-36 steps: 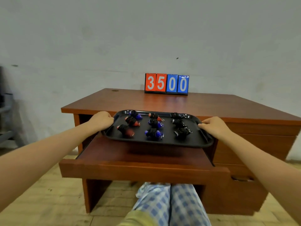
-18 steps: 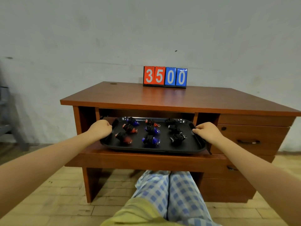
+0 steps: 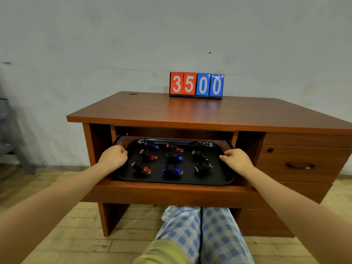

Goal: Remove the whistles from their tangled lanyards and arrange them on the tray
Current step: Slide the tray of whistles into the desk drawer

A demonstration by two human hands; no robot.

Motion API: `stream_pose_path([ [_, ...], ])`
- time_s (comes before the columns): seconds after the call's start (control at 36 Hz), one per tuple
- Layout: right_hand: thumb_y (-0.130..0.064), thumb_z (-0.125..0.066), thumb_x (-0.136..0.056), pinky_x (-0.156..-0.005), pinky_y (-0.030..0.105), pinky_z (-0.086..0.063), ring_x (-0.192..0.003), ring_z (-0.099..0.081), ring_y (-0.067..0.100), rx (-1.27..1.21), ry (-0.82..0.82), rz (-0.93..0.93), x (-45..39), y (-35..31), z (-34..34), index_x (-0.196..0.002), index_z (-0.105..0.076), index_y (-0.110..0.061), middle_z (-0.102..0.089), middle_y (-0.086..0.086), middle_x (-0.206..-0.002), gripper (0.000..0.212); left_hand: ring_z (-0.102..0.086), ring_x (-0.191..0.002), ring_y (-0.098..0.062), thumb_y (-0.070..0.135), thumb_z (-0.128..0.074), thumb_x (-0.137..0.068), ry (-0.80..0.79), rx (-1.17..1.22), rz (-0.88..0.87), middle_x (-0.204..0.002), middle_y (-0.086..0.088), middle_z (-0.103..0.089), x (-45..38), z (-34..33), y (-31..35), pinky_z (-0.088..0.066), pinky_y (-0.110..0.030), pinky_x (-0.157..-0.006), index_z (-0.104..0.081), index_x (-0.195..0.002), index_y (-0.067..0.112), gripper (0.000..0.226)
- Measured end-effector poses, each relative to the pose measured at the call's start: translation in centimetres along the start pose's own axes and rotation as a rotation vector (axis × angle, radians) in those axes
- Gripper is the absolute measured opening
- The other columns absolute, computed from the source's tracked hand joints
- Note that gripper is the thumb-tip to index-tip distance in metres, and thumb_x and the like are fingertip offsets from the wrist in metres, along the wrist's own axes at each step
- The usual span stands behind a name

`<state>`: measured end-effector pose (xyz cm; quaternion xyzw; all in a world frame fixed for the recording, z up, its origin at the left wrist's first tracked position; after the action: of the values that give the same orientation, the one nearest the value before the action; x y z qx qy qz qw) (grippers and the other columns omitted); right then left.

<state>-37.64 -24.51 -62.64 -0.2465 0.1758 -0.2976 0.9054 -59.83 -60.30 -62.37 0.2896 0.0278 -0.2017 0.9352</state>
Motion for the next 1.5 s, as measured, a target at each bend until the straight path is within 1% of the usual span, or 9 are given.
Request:
stream_pose_path([
  [0.17,-0.034,-0.055,-0.095,-0.070,0.041,-0.057,-0.071,-0.068,0.024,-0.013,0.004,-0.010,-0.1,-0.1,-0.4,-0.104,-0.072,-0.014,-0.072,0.009,-0.077,0.027,-0.062,-0.066,-0.024,0.023,-0.048,-0.099,-0.014,-0.033,-0.037,-0.076,-0.009,-0.067,-0.7,0.0,-0.2,-0.043,-0.030,-0.055,-0.067,-0.095,0.009,0.025],
  [0.28,-0.042,-0.053,-0.094,-0.093,0.040,-0.046,-0.123,-0.048,0.030,0.117,0.059,-0.038,1.1,-1.1,0.2,-0.138,-0.048,-0.016,-0.055,0.012,-0.130,0.051,-0.066,-0.071,-0.023,0.033,-0.047,-0.099,-0.056,-0.134,-0.069,-0.097,-0.012,-0.068,-0.8,0.7,-0.2,-0.046,-0.030,-0.058,-0.065,-0.117,0.012,0.033],
  [0.33,-0.044,-0.054,-0.094,-0.096,0.040,-0.041,-0.130,-0.035,0.032,0.087,0.141,0.015,2.5,-2.4,0.9,-0.138,-0.047,-0.017,-0.049,0.013,-0.131,0.053,-0.064,-0.081,-0.020,0.038,-0.048,-0.098,0.001,-0.160,-0.120,-0.113,-0.013,-0.063,0.1,1.7,0.6,-0.047,-0.028,-0.064,-0.060,-0.126,0.012,0.040],
  [0.53,-0.030,-0.065,-0.089,-0.073,0.023,-0.046,-0.081,-0.055,0.011,-0.310,0.095,0.323,9.8,-7.4,1.0,-0.094,-0.068,-0.024,-0.061,-0.004,-0.089,0.008,-0.060,-0.075,-0.009,0.042,-0.057,-0.092,-0.033,-0.051,-0.366,-0.083,0.003,-0.064,7.3,3.4,5.4,-0.046,-0.023,-0.062,-0.059,-0.089,0.029,0.014],
  [0.69,-0.041,-0.072,-0.082,-0.078,0.016,-0.042,-0.090,-0.053,0.002,-0.117,-0.102,0.519,13.0,-7.4,-1.5,-0.098,-0.069,-0.031,-0.057,-0.014,-0.091,0.018,-0.057,-0.073,-0.005,0.058,-0.067,-0.078,-0.226,-0.123,-0.436,-0.080,0.009,-0.059,11.1,1.6,6.5,-0.046,-0.024,-0.063,-0.061,-0.088,0.036,0.025],
  [0.92,-0.035,-0.073,-0.083,-0.074,0.012,-0.038,-0.086,-0.050,0.000,-0.070,-0.070,0.537,11.6,-6.8,-1.6,-0.092,-0.070,-0.028,-0.055,-0.016,-0.088,0.012,-0.058,-0.066,-0.008,0.051,-0.075,-0.075,-0.222,-0.147,-0.390,-0.071,0.008,-0.059,10.4,0.3,6.4,-0.054,-0.035,-0.069,-0.059,-0.082,0.034,0.024],
  [1.08,-0.032,-0.073,-0.083,-0.072,0.014,-0.038,-0.081,-0.050,0.003,-0.086,0.030,0.472,8.7,-7.2,-2.6,-0.085,-0.067,-0.023,-0.052,-0.012,-0.080,0.011,-0.056,-0.063,-0.006,0.046,-0.073,-0.079,-0.132,-0.176,-0.287,-0.065,0.009,-0.058,7.7,-0.5,7.2,-0.047,-0.025,-0.061,-0.058,-0.070,0.025,0.027],
  [1.36,-0.060,-0.048,-0.091,-0.044,0.025,-0.025,-0.045,-0.040,0.008,0.234,0.187,0.133,3.3,-7.4,-4.6,-0.051,-0.039,-0.024,-0.040,-0.005,-0.047,0.055,-0.064,-0.058,-0.007,0.052,-0.062,-0.087,-0.055,-0.075,-0.117,-0.058,0.009,-0.067,2.2,-2.2,7.7,-0.056,-0.029,-0.067,-0.069,-0.061,0.024,0.038],
  [1.5,-0.057,-0.051,-0.091,-0.044,0.029,-0.036,-0.046,-0.051,0.015,0.097,0.172,0.044,0.8,-7.5,-5.5,-0.053,-0.055,-0.017,-0.052,-0.001,-0.048,0.056,-0.060,-0.054,-0.006,0.048,-0.062,-0.089,-0.009,-0.038,-0.103,-0.056,0.010,-0.065,-0.1,-3.1,7.7,-0.049,-0.025,-0.055,-0.070,-0.062,0.026,0.036],
])
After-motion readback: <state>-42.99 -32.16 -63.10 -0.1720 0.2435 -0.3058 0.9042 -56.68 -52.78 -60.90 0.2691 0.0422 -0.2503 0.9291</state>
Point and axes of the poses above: each hand's wrist, its own x-axis away from the middle knuckle, its own z-axis out of the back of the hand, y = z × x, the point moved 4 cm from there along -x, towards the middle knuckle
